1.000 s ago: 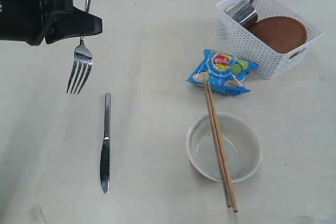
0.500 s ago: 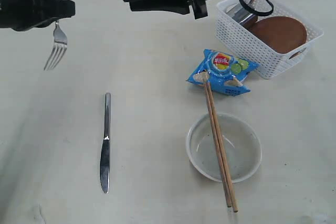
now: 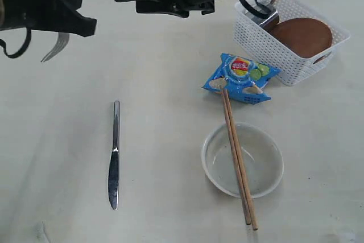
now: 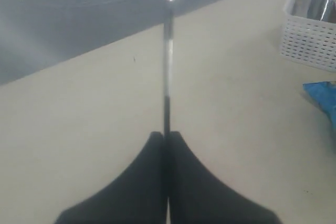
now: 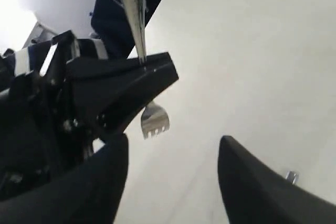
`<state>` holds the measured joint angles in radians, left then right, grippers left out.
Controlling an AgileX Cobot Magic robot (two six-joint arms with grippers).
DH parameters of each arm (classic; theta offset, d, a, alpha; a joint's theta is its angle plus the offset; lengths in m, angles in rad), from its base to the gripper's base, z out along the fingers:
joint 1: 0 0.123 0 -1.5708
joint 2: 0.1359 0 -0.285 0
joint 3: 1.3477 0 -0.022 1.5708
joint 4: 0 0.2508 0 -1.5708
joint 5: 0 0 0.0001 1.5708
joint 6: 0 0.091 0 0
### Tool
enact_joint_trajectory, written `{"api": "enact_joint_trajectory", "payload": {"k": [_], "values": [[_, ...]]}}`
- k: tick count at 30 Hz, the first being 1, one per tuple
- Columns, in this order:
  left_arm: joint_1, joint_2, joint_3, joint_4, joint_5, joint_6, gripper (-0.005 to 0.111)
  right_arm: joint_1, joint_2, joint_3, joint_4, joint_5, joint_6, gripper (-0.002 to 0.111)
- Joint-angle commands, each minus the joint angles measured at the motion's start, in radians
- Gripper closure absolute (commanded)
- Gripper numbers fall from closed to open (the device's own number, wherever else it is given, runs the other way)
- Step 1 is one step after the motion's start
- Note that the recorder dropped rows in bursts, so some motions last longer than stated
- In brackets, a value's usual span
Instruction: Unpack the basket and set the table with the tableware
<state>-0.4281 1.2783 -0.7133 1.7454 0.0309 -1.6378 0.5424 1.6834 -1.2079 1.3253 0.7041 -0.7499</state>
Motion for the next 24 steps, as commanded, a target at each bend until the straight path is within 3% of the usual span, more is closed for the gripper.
{"api": "enact_joint_trajectory", "payload": {"k": [1,5,11,17,24], "values": [[-0.117,0.007,-0.005,-0.035,0.236,0.013,0.107,0.095,-0.008,0.0,0.002,-0.237,0.028,0.051],[-0.155,0.018,-0.005,-0.148,0.323,0.115,0.107,0.177,-0.008,0.0,0.02,-0.437,0.032,0.051],[-0.155,0.042,-0.005,-0.322,0.295,0.206,0.107,0.258,-0.008,0.0,0.041,-0.633,0.032,0.051],[-0.155,0.042,-0.005,-0.338,0.209,0.164,0.107,0.265,-0.002,0.0,0.071,-0.646,0.032,0.051],[-0.155,0.042,-0.005,-0.342,0.204,0.169,0.107,0.265,0.033,0.0,0.143,-0.647,0.032,0.051]]}}
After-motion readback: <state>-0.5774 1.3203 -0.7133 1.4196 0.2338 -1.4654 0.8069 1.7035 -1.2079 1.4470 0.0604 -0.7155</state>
